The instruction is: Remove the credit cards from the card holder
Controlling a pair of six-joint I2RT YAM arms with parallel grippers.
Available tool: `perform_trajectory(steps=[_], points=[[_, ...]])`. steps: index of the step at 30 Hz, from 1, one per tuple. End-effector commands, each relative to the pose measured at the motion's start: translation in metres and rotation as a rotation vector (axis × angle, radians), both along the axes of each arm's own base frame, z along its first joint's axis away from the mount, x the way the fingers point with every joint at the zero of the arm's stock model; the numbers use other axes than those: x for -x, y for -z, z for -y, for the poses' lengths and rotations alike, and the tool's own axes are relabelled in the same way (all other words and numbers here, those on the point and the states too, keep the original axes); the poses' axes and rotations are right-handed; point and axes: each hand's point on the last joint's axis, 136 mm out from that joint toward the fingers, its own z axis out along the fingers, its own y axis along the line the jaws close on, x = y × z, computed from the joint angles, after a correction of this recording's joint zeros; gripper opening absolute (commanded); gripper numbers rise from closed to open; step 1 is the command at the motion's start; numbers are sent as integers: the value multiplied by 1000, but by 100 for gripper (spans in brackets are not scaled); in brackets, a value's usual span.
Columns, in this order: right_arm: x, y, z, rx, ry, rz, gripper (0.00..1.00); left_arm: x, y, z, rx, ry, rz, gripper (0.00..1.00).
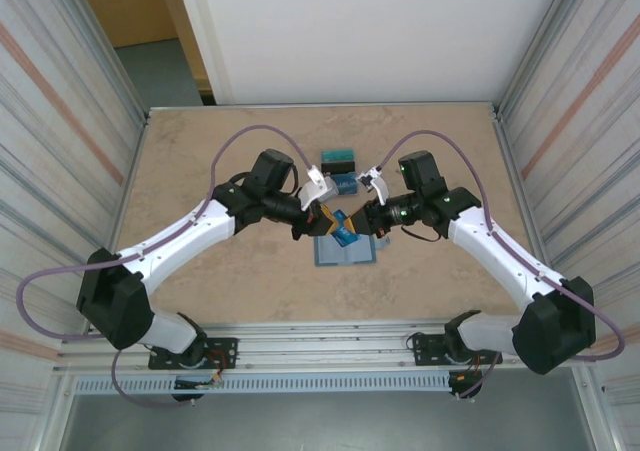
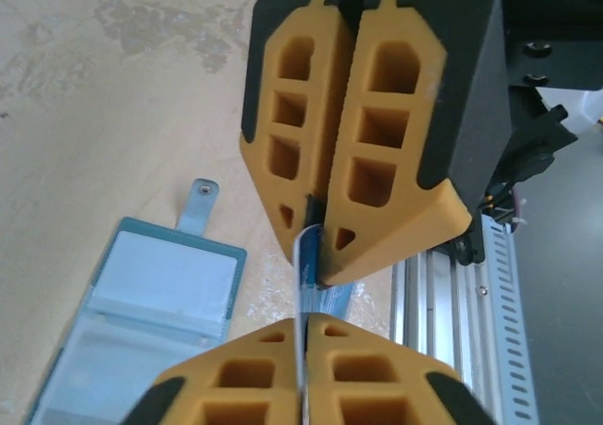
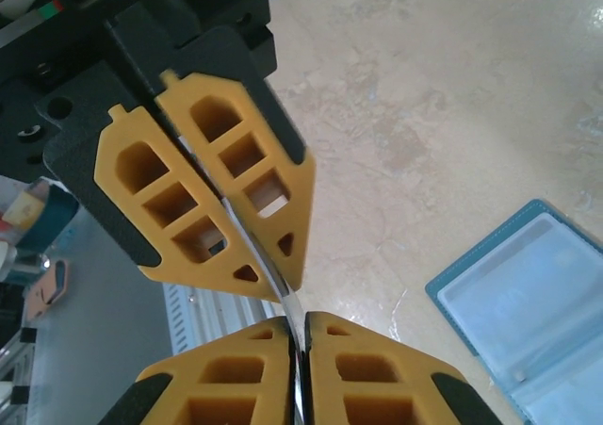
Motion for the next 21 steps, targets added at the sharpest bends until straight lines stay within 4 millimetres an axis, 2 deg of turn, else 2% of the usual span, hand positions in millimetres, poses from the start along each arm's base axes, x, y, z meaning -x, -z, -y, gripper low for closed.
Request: perform_trajectory(steps=[1,4,7,11,17,21], points=[[-3,-16,-4,-29,-17,41,16,0,-9,1,26,13,19,0],[-10,-18,1,-31,28,50,31,-3,-11,-2,31,-15,39,0],[-20,-23,10,-58,97,52,50,-12,-15,-7,51,-81,59,0],[-27,-33,20,-117,174,63,67,-36,-25,-25,108,-263,89,0],[-28,-42,21,-210,227,82,73,-50,-49,-49,285,-452,92,0],[-28,-46,17,-294,222,91,72,-45,-67,-52,389,-468,67,0]])
